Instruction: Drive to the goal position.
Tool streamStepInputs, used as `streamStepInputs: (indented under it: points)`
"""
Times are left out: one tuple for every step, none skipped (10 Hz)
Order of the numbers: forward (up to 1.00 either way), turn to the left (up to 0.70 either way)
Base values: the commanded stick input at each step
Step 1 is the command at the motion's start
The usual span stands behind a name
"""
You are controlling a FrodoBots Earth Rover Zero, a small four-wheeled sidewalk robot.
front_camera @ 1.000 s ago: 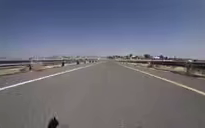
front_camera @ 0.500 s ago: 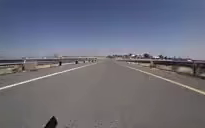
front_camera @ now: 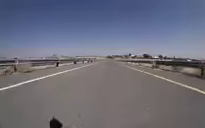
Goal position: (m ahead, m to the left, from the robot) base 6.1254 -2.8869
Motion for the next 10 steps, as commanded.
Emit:
streamStepInputs:
  points:
    - [1.00, 0.00]
    - [1.00, 0.00]
    - [1.00, 0.00]
    - [1.00, 0.00]
    - [1.00, 0.00]
    - [1.00, 0.00]
    - [1.00, 0.00]
    - [1.00, 0.00]
    - [1.00, 0.00]
    - [1.00, 0.00]
